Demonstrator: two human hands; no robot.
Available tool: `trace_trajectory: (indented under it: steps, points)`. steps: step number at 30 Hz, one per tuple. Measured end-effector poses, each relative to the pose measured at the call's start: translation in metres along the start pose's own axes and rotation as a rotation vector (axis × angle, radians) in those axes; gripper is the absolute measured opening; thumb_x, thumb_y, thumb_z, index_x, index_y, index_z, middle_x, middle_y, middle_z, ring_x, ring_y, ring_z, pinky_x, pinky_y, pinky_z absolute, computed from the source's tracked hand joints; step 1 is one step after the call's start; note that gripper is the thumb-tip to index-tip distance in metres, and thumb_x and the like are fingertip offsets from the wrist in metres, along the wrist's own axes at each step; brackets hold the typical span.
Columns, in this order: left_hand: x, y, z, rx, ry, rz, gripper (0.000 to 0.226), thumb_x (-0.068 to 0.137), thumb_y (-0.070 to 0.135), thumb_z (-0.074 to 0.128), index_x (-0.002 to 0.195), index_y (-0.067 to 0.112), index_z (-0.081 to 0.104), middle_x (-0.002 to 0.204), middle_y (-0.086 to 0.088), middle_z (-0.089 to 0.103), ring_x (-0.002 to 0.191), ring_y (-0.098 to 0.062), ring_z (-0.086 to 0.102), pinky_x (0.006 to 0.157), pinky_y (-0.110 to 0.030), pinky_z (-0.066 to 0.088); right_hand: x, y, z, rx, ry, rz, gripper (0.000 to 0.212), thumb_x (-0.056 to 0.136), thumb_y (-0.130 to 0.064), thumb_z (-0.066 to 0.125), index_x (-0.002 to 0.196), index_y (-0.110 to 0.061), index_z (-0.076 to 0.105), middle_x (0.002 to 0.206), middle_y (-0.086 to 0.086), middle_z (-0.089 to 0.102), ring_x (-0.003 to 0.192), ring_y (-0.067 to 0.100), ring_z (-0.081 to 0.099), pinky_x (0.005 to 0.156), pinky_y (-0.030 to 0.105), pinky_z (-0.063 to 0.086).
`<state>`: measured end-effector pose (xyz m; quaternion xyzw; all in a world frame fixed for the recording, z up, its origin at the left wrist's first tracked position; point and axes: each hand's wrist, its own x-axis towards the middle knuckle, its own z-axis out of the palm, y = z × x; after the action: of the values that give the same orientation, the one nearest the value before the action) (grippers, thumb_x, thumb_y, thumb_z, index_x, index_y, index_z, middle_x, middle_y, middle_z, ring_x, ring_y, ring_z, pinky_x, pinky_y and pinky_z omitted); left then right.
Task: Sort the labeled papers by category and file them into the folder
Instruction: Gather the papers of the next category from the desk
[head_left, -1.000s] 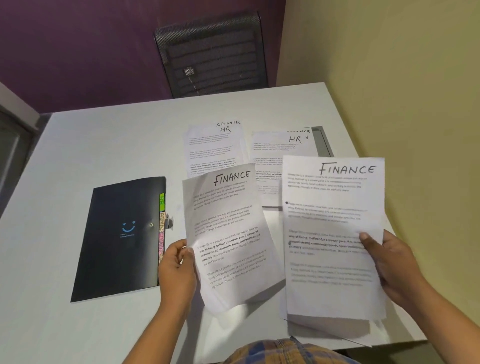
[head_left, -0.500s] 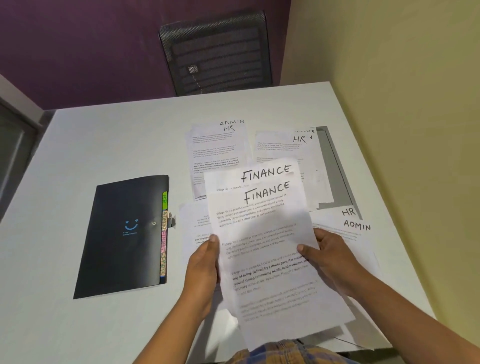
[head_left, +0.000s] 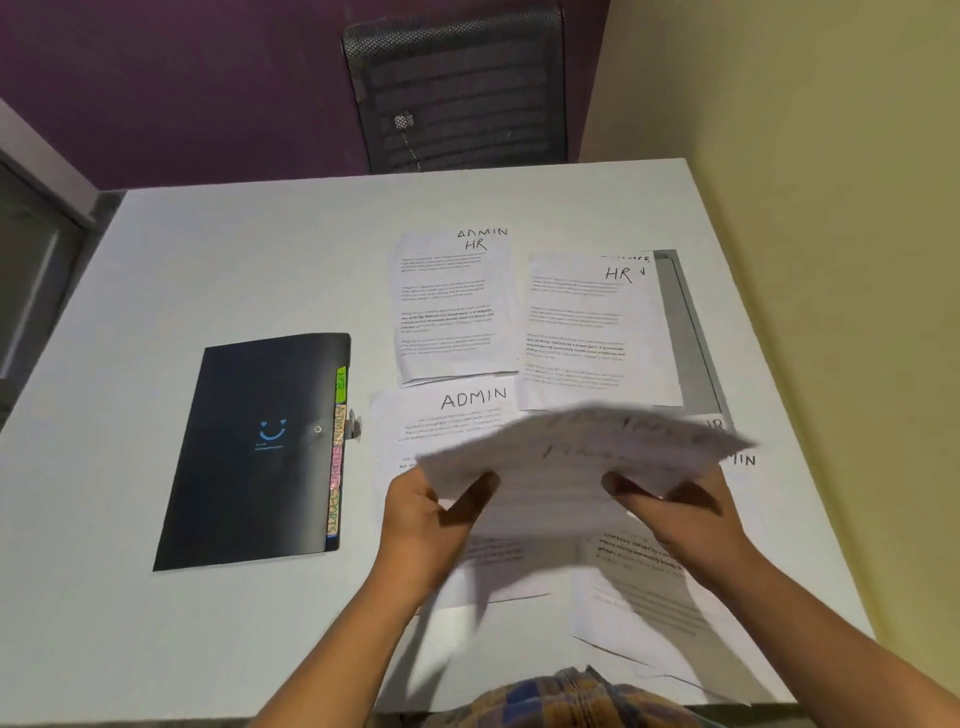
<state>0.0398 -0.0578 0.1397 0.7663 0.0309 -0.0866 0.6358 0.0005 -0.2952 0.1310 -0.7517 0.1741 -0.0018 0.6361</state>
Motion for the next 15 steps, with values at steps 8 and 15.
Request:
trace_trajectory:
  steps: [8, 15]
  points:
    - [0.009, -0.018, 0.007, 0.123, -0.059, 0.086, 0.022, 0.083, -0.009, 0.07, 0.094, 0.01, 0.076, 0.086, 0.02, 0.074, 0.081, 0.012, 0.066, 0.075, -0.005, 0.047, 0.011, 0.017, 0.004, -0.122, -0.092, -0.046, 0.027, 0.079, -0.001, 0.079, 0.093, -0.025, 0.076, 0.094, -0.015, 0.076, 0.092, -0.001, 0.069, 0.079, 0.015, 0.052]
    - [0.021, -0.004, 0.005, -0.188, 0.021, -0.132, 0.014, 0.086, 0.004, 0.07, 0.092, 0.016, 0.073, 0.081, 0.013, 0.078, 0.078, -0.001, 0.073, 0.068, -0.019, 0.058, 0.015, 0.025, -0.006, -0.163, -0.079, 0.042, 0.016, 0.089, -0.017, 0.072, 0.098, -0.029, 0.075, 0.092, -0.016, 0.077, 0.086, -0.001, 0.073, 0.067, 0.014, 0.055]
